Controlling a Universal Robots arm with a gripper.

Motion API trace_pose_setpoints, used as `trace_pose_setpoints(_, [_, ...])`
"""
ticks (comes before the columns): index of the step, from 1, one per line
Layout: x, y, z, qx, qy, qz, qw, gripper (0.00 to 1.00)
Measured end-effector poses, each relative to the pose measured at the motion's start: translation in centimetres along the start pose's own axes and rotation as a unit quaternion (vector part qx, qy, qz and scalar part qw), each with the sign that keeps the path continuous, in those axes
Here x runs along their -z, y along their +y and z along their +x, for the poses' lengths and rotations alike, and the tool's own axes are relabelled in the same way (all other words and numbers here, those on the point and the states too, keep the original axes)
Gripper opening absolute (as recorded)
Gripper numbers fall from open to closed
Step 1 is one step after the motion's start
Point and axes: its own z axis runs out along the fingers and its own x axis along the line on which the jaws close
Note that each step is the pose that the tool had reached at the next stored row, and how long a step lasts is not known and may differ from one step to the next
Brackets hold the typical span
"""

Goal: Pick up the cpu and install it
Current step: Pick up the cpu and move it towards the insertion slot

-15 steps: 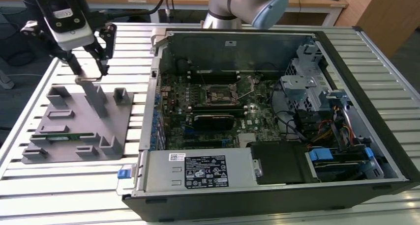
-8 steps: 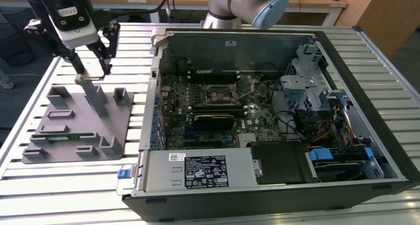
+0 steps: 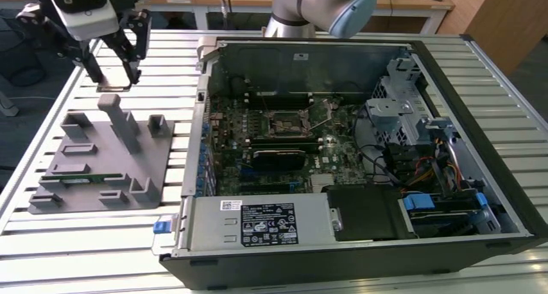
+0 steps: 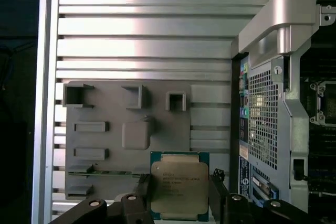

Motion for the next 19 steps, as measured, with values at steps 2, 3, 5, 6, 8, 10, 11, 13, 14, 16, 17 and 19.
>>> trace_pose_setpoints(2, [0.73, 0.03, -0.01, 0.0, 0.0, 0.0, 1.0, 0.53])
trace_pose_setpoints(3, [0.92, 0.03, -0.07, 0.0, 0.0002, 0.0001, 1.0, 0.53])
trace_pose_setpoints(5, [0.91, 0.03, -0.11, 0.0, 0.0003, -0.0001, 1.0, 0.53])
trace_pose_setpoints(6, [0.91, 0.03, -0.11, 0.0, 0.0003, -0.0001, 1.0, 0.53])
trace_pose_setpoints(8, [0.93, 0.03, -0.12, 0.0, 0.0005, 0.0, 1.0, 0.53])
trace_pose_setpoints(10, [0.94, 0.04, -0.45, 0.0, 0.0005, 0.0001, 1.0, 0.53])
trace_pose_setpoints(11, [0.95, 0.03, -0.8, 0.0, 0.0006, 0.0, 1.0, 0.53])
trace_pose_setpoints(13, [0.97, 0.03, -1.56, 0.0, 0.0008, 0.0, 1.0, 0.53])
trace_pose_setpoints(14, [0.98, 0.03, -1.94, 0.0, 0.0009, 0.0, 1.0, 0.53])
trace_pose_setpoints(16, [1.0, 0.03, -2.59, 0.0, 0.0011, 0.0, 1.0, 0.53])
trace_pose_setpoints(17, [1.01, 0.03, -2.85, 0.0, 0.0011, 0.0, 1.0, 0.53])
trace_pose_setpoints(19, [1.03, 0.03, -3.33, 0.0, 0.0011, 0.0, 1.0, 0.53])
